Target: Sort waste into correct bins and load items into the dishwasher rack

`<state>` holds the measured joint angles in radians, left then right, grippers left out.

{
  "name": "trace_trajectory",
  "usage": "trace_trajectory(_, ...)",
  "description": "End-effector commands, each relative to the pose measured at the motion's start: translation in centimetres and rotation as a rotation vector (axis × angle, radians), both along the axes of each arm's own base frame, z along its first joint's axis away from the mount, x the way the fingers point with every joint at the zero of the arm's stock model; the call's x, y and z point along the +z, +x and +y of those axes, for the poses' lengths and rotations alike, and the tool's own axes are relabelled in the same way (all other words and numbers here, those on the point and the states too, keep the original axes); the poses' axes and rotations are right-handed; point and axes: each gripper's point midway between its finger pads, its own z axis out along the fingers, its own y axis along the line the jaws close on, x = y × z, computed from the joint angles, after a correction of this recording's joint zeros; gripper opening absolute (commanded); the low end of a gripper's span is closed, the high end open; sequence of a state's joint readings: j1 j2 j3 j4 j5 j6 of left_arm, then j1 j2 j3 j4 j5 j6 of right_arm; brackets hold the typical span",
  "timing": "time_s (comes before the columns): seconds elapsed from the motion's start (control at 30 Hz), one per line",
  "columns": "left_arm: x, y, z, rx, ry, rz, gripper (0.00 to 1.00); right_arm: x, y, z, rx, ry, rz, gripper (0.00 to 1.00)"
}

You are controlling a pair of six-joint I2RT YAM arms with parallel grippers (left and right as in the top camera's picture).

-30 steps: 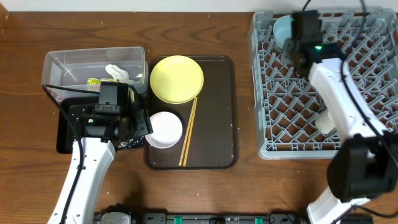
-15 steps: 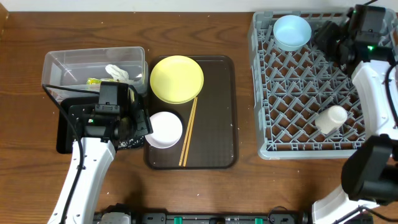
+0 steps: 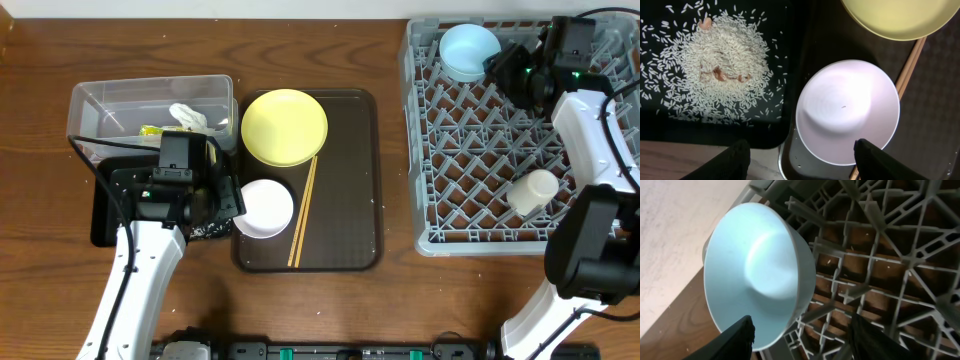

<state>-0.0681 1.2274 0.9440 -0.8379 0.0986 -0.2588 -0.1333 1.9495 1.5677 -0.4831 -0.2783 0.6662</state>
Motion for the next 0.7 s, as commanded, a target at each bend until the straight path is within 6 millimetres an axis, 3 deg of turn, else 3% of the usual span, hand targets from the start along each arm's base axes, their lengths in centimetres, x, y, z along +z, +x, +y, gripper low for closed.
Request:
trace_trajectory(0.0, 0.14, 0.08, 0.1, 0.007, 0.0, -0.001, 0.69, -1.78, 0.32, 0.9, -0.005, 0.036, 0.034, 0.59)
trace_trajectory(0.2, 0.14, 0.08, 0.1, 0.007, 0.0, -0.001, 0.7, -2.28, 1.01, 1.04, -0.004, 0.026, 0.019, 0.51)
trace_trajectory(0.27, 0.14, 0.08, 0.1, 0.007, 0.0, -0.001, 0.7, -2.49, 1.05, 1.04, -0.005, 0.024, 0.022, 0.4)
trace_trajectory(0.33, 0.14, 0.08, 0.1, 0.007, 0.0, -0.001, 0.69, -2.5, 1.05, 1.06, -0.005, 0.024, 0.022, 0.23)
trace_trajectory(0.47, 0.13, 0.07, 0.1, 0.007, 0.0, -0.001, 0.69, -2.49, 1.06, 0.99, -0.007, 0.021, 0.021, 0.01)
trace_trajectory(0.67, 0.11, 0.0, 0.1, 0.008, 0.0, 0.002, 0.69, -1.62, 0.99, 0.98, 0.064, -0.043, -0.012, 0.01)
